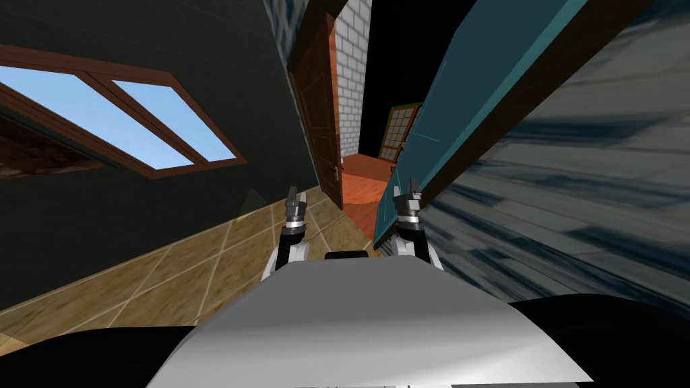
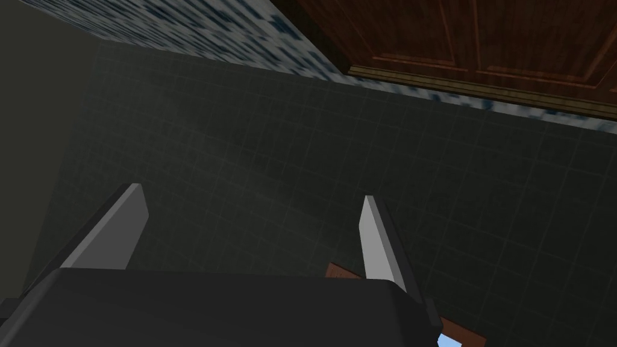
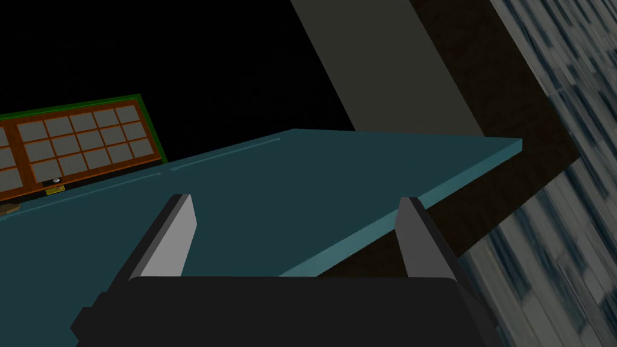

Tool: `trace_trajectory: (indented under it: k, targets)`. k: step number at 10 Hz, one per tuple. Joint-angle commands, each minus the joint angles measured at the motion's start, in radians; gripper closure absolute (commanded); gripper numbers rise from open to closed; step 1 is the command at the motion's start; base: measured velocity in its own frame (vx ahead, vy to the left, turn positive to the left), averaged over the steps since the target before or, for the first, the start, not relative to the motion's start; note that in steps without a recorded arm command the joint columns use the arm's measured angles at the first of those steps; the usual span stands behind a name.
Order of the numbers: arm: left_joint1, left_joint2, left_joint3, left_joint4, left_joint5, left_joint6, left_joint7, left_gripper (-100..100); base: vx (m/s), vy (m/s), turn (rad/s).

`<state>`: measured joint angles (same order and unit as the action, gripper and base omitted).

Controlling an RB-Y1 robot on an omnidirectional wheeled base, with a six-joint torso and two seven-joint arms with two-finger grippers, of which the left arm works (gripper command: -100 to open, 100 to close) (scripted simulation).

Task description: Push the door open

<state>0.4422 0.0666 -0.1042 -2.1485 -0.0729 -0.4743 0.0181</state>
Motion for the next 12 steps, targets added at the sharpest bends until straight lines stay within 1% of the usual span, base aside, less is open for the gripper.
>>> trace_trajectory:
  k: [1, 3, 4, 5, 6, 12]
  targets:
    - [-0.023, 0.005, -0.005, 0.032, -0.001, 0.001, 0.010, -100, 0.092, 0.063, -0.023]
    - [-0.045, 0.008, -0.016, 0.065, -0.004, 0.001, 0.021, -100, 0.093, 0.059, -0.026]
    - [-0.068, 0.012, -0.027, 0.100, -0.007, 0.001, 0.031, -100, 0.145, 0.098, -0.038]
    - [-0.080, 0.014, -0.034, 0.119, -0.009, 0.002, 0.037, -100, 0.123, 0.098, -0.047]
    - [-0.106, 0.017, -0.046, 0.158, -0.013, 0.002, 0.048, -100, 0.130, 0.090, -0.057]
    - [-0.188, 0.025, -0.087, 0.283, -0.025, 0.003, 0.086, -100, 0.106, 0.084, -0.031]
